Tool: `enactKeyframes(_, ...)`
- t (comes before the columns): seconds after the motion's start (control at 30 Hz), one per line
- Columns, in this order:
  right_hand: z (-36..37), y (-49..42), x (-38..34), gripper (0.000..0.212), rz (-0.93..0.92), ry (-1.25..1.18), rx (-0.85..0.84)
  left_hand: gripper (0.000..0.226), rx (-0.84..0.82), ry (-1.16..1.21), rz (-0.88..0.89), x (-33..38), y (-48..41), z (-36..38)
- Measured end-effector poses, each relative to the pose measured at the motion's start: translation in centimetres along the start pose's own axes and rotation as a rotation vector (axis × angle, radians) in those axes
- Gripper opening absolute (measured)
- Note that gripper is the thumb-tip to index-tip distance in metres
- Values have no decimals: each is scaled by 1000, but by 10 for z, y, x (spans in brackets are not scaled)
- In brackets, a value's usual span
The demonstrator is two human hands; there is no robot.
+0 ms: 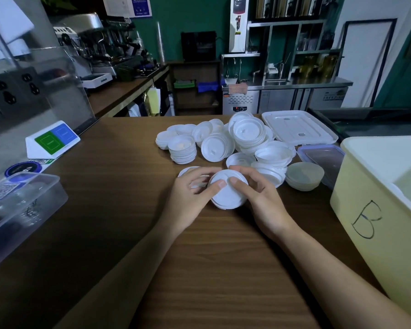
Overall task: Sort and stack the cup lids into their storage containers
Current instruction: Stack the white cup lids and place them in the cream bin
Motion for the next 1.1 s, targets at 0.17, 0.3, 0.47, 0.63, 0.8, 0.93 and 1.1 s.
enactKeyframes(0.17,0,-2,0,45,-8,-42,-22,25,-42,108,-91,2,-2,1)
enactKeyframes(0.3,2,-1,0,46,-4,-46,-53,22,-31,113,-113,1,-2,-2)
enactKeyframes(0.47,6,3,-2,53,-11,81,-72,24,17,99,-97,-2,-3,-6)
enactKeyframes(0.63,6,3,-2,52,-18,126,-59,25,-4,82,-95,-2,-2,-5)
enactKeyframes(0.8,7,5,-2,49,-30,150,-63,25,23,53,-106,-6,-1,-5)
enactKeyframes(0.93,6,6,-4,46,-40,165,-38,24,78,10,-96,-6,0,-1)
enactKeyframes(1.1,7,7,-4,46,-30,183,-24,25,100,-35,-89,-8,1,2)
Point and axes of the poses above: each hand's wrist, its own y-axis away from the middle knuckle, its own z-axis out of the palm, x = y × z, the point moved 3 cm from there along -y, towards the middle knuckle, and after that the axes turned 13 degrees about z, right-handed, at the moved point
